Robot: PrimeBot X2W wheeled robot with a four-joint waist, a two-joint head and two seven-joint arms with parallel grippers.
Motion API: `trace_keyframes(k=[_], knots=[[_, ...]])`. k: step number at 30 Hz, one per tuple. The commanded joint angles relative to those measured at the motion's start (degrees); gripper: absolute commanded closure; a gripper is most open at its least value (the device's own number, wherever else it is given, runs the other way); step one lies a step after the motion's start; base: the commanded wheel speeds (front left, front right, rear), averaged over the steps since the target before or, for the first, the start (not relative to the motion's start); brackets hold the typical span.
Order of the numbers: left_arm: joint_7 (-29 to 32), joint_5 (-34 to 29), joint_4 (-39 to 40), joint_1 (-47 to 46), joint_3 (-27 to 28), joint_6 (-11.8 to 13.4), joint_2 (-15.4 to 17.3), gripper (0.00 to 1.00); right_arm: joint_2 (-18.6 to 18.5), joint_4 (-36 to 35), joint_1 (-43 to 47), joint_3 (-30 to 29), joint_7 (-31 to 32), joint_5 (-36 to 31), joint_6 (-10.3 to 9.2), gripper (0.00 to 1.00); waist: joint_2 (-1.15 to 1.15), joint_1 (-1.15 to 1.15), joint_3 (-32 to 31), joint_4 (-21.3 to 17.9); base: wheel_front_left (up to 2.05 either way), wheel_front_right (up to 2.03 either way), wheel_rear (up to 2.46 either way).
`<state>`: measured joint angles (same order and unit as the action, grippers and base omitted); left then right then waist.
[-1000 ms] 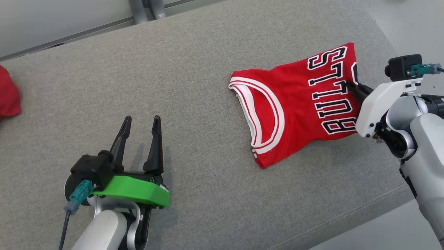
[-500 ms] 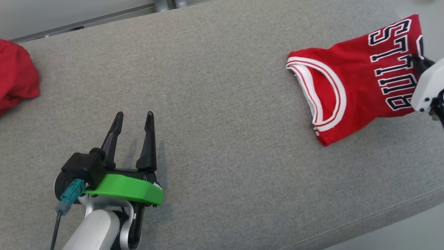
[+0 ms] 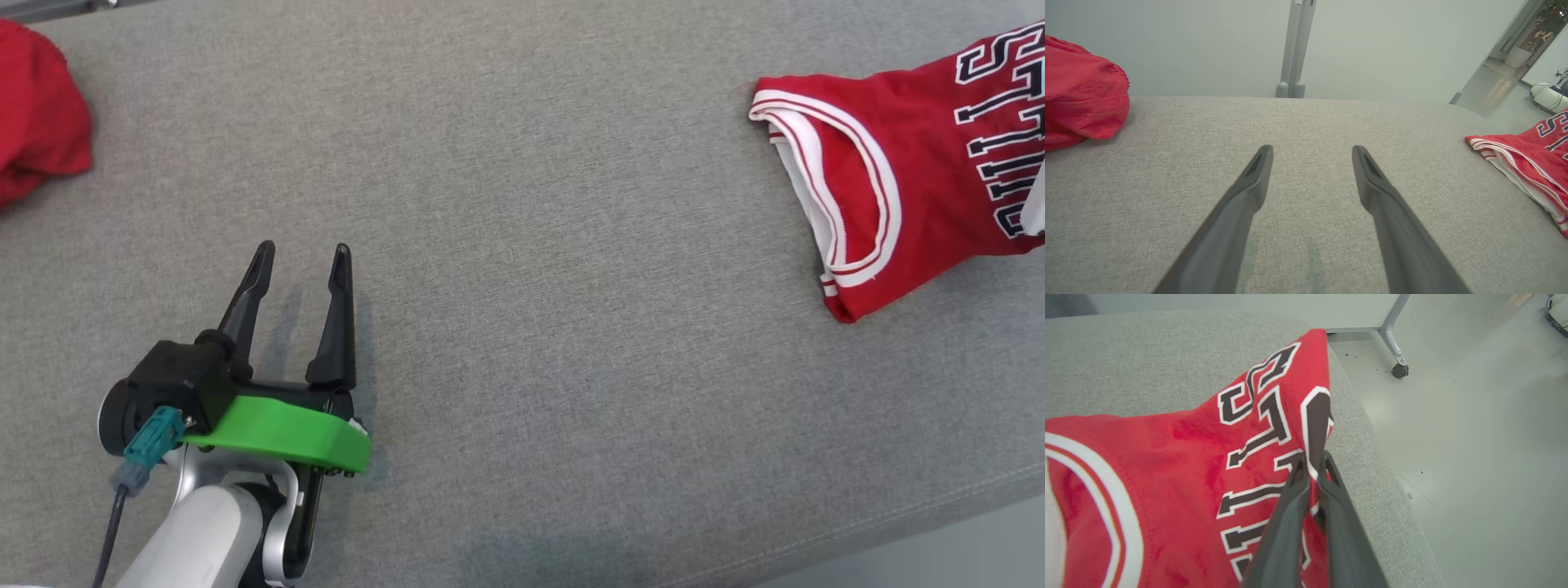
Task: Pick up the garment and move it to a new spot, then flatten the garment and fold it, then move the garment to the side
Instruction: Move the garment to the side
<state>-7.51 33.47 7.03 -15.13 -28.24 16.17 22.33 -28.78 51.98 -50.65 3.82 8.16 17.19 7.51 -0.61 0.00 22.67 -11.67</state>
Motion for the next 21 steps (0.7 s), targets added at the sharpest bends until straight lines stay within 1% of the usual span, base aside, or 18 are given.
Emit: trace_keyframes(k=[1,2,3,4,5,6,8,13,17,21], knots=[[0.30,-0.38,0.44,-1.17,0.02,0.32,0.58,0.00,0.52,1.47,-1.05,-0.58,-1.02,-1.06,-0.04,1.00,0.61,0.00,1.33,1.11,0.00,0.00,0.00],[0.47,-0.42,0.65,-1.23,0.02,0.38,0.74,0.00,0.40,2.53,-1.58,-1.14,-1.70,-1.93,-0.05,1.00,0.61,0.00,1.56,1.29,0.00,0.00,0.00],[0.57,-0.44,0.80,-1.25,0.01,0.40,0.85,0.00,0.17,3.70,-2.02,-1.79,-2.34,-2.91,-0.05,0.96,0.61,0.00,1.74,1.46,0.00,0.00,0.00],[0.65,-0.47,0.91,-1.27,0.04,0.48,0.91,0.00,0.13,4.86,-2.51,-2.60,-3.19,-3.73,-0.05,0.72,0.61,0.00,1.86,1.60,0.00,0.00,0.00],[0.67,-0.48,1.01,-1.27,0.06,0.49,0.93,0.00,0.16,5.91,-2.91,-3.39,-4.03,-4.79,-0.05,0.51,0.61,0.00,1.92,1.73,0.00,0.00,0.00],[0.57,-0.47,1.08,-1.26,0.07,0.55,0.97,0.00,0.23,6.94,-3.13,-4.06,-4.78,-6.07,-0.05,0.00,0.61,0.00,1.94,1.88,0.00,0.00,0.00],[0.48,-0.31,1.06,-1.06,0.10,0.65,0.98,0.00,0.42,9.10,-4.06,-6.13,-7.68,-8.96,-0.05,0.00,0.61,0.00,1.81,2.16,0.00,0.00,0.00],[0.08,0.15,0.62,-0.64,0.20,0.81,0.81,0.00,2.20,10.86,-5.43,-7.55,-11.11,-11.40,-0.04,0.00,0.61,0.00,1.13,2.04,0.00,0.00,0.00],[-0.95,0.61,0.06,-0.28,0.49,0.76,0.17,0.00,3.97,10.49,-6.28,-5.79,-13.74,-11.40,-0.05,0.00,0.61,0.00,-0.12,1.77,0.00,0.00,0.00],[-2.04,0.95,-1.18,-0.66,0.50,0.00,-0.43,0.00,5.36,9.30,-6.67,-3.16,-16.13,-10.00,-0.05,0.00,0.61,0.00,-2.01,1.83,0.00,0.00,0.00]])
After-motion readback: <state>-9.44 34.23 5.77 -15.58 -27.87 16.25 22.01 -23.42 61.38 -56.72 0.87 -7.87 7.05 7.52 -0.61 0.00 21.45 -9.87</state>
